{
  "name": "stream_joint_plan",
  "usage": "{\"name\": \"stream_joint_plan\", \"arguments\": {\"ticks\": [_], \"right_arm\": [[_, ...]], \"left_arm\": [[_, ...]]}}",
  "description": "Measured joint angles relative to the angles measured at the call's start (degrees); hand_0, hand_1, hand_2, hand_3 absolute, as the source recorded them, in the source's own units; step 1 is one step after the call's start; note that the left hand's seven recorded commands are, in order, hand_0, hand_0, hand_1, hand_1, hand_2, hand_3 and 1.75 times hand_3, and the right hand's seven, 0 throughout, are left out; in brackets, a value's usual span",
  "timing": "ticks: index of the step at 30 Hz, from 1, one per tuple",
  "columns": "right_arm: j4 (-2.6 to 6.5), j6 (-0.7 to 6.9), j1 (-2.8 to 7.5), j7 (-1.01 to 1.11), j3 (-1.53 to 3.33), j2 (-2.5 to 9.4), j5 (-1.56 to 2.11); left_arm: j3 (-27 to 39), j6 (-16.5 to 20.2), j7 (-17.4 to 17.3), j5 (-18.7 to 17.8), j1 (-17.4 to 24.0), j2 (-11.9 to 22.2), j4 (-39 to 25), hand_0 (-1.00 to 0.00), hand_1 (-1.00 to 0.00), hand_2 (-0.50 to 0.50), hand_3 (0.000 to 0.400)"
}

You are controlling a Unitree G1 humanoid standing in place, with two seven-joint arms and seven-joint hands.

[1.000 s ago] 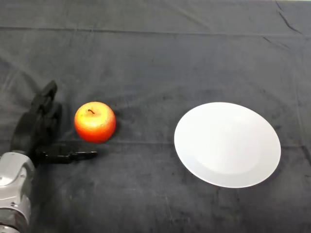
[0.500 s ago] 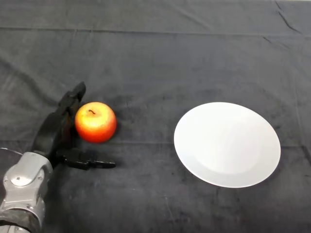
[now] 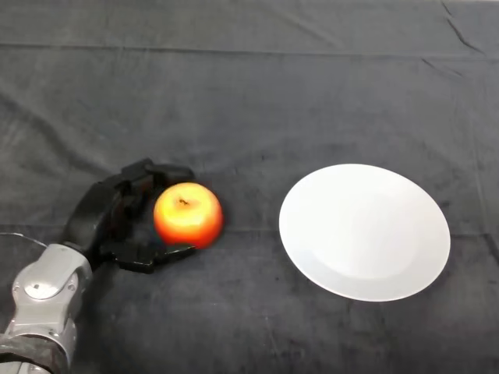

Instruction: Move the apple to the plate

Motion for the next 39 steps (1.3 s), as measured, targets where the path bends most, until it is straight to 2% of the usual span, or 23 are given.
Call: {"name": "stream_joint_plan", "arguments": {"ticks": [9, 21, 28, 32, 39], "right_arm": [[0.0, 0.0, 0.0, 0.0, 0.0, 0.0, 0.0], [0.0, 0.0, 0.0, 0.0, 0.0, 0.0, 0.0], [0.0, 0.0, 0.0, 0.0, 0.0, 0.0, 0.0], [0.0, 0.0, 0.0, 0.0, 0.0, 0.0, 0.0], [0.0, 0.0, 0.01, 0.0, -0.01, -0.01, 0.0]], "left_arm": [[-0.4, -0.3, 0.0, -0.3, 0.0, 0.0, 0.0, -1.0, -0.26, -0.37, 0.4], [-0.2, -0.3, -0.9, -1.2, -0.5, 0.1, 0.0, -1.0, -0.31, -0.35, 0.4], [0.0, -0.5, -0.9, -1.6, -4.5, 0.0, 0.0, -1.0, -0.32, -0.34, 0.4], [0.3, -2.4, -0.8, -2.5, -7.3, -0.1, 0.0, -1.0, -0.32, -0.34, 0.4], [1.5, -5.3, -0.8, -2.6, -8.5, -2.1, 0.0, -1.0, -0.33, -0.34, 0.4]]}}
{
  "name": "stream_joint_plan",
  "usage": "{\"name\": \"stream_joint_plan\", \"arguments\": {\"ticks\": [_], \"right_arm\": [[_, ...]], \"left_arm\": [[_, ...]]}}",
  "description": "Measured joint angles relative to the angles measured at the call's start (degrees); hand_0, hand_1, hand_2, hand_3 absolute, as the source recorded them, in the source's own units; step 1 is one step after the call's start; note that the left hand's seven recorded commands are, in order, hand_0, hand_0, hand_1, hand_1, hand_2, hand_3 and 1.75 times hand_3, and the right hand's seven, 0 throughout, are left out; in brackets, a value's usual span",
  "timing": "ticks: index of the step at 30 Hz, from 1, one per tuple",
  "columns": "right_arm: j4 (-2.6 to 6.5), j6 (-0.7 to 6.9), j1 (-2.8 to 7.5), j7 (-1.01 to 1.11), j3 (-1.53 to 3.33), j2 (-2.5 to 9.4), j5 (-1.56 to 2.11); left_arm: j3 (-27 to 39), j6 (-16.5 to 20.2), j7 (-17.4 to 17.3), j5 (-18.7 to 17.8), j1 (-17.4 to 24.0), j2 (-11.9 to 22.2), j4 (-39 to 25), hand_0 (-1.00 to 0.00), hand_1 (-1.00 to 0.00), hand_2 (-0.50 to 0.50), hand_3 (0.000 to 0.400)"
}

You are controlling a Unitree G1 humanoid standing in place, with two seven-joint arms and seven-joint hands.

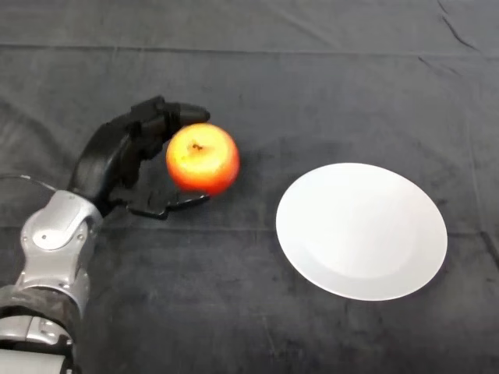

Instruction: Move the apple to the plate

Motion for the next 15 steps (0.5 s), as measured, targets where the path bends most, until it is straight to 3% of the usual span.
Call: {"name": "stream_joint_plan", "arguments": {"ticks": [8, 15], "right_arm": [[0.0, 0.0, 0.0, 0.0, 0.0, 0.0, 0.0], [0.0, 0.0, 0.0, 0.0, 0.0, 0.0, 0.0]], "left_arm": [[-0.4, -1.9, 0.9, 0.2, -0.1, -2.6, 0.0, -1.0, -0.33, -0.34, 0.4], [-4.5, -2.7, 2.6, 1.0, -0.6, -4.7, 0.0, -1.0, -0.33, -0.34, 0.4]]}}
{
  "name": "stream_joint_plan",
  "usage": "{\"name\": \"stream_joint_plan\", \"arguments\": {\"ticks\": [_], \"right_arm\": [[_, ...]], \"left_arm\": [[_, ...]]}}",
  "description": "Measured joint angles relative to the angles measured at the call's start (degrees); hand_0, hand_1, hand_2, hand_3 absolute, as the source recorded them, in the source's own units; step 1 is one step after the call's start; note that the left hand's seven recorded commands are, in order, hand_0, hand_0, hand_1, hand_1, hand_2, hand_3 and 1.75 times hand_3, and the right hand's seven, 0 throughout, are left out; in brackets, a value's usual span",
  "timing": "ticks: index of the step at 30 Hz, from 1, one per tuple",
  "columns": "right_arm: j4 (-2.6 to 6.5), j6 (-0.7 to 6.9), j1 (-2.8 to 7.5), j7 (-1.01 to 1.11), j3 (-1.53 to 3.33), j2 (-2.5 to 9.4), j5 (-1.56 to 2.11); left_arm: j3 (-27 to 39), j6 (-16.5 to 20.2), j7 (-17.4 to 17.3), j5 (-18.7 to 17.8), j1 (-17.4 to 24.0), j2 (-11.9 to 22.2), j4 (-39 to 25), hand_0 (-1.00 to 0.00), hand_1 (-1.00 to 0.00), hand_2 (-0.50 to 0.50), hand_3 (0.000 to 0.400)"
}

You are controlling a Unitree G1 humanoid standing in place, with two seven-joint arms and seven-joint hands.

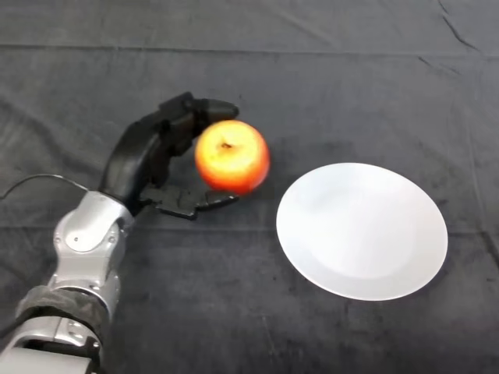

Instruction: Move the apple to the plate

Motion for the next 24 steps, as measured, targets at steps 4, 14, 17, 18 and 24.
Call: {"name": "stream_joint_plan", "arguments": {"ticks": [4, 14, 17, 18, 24], "right_arm": [[0.0, 0.0, 0.0, 0.0, 0.0, 0.0, 0.0], [0.0, 0.0, 0.0, 0.0, 0.0, 0.0, 0.0], [0.0, 0.0, 0.0, 0.0, 0.0, 0.0, 0.0], [0.0, 0.0, 0.0, 0.0, 0.0, 0.0, 0.0], [0.0, 0.0, 0.0, 0.0, 0.0, 0.0, 0.0]], "left_arm": [[-3.2, -0.1, 0.5, 0.7, -1.6, -1.3, 0.1, -1.0, -0.33, -0.34, 0.4], [-11.3, -0.2, 1.3, 1.1, -4.4, -3.0, 0.2, -1.0, -0.33, -0.34, 0.4], [-13.7, -0.2, 1.4, 1.3, -4.4, -3.2, 0.2, -1.0, -0.33, -0.34, 0.4], [-14.6, -0.2, 1.4, 1.4, -4.4, -3.3, 0.3, -1.0, -0.33, -0.34, 0.4], [-18.4, 0.9, 1.4, 1.4, -4.4, -3.4, 0.4, -1.0, -0.32, -0.34, 0.4]]}}
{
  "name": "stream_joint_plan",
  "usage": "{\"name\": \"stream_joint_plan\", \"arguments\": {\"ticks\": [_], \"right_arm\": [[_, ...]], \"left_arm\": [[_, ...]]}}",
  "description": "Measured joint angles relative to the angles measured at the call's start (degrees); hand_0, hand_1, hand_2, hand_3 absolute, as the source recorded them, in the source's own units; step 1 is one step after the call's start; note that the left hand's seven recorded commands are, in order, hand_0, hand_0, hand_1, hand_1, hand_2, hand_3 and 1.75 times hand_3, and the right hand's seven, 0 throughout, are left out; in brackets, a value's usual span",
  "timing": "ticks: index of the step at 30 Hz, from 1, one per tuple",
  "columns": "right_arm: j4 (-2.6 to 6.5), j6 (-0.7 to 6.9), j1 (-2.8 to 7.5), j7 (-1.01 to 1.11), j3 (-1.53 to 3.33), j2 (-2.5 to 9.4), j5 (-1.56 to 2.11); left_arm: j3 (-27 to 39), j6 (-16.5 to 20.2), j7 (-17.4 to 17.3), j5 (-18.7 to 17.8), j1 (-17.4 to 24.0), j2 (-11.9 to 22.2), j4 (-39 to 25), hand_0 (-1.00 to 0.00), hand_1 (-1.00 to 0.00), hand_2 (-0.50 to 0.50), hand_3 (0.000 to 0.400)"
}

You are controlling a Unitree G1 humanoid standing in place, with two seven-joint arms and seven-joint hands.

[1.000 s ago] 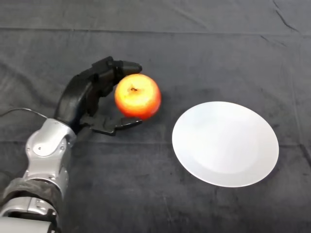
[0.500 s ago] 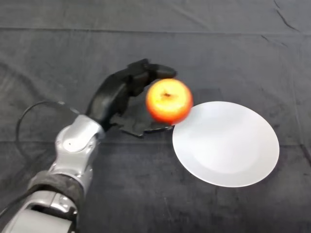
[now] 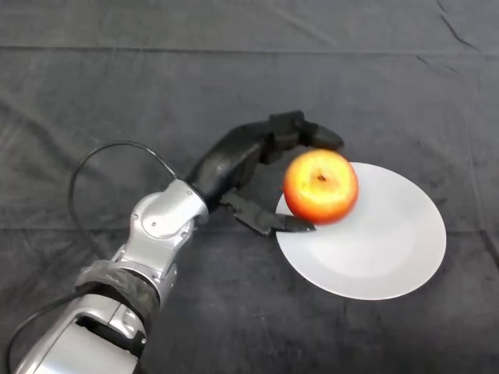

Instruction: Move the apple to the plate

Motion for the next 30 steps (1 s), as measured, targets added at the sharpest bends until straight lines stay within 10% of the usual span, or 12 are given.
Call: {"name": "stream_joint_plan", "arguments": {"ticks": [4, 23, 30], "right_arm": [[0.0, 0.0, 0.0, 0.0, 0.0, 0.0, 0.0], [0.0, 0.0, 0.0, 0.0, 0.0, 0.0, 0.0], [0.0, 0.0, 0.0, 0.0, 0.0, 0.0, 0.0]], "left_arm": [[-2.5, 1.2, 0.2, 0.1, 0.0, 0.1, 0.0, -0.98, -0.29, -0.35, 0.394], [-9.8, 5.6, 3.3, 0.3, 0.0, 0.5, 0.0, -0.03, -0.08, 0.03, 0.031], [-10.9, 6.3, 4.2, 0.3, 0.0, 0.8, -0.1, 0.0, 0.0, 0.0, 0.0]]}}
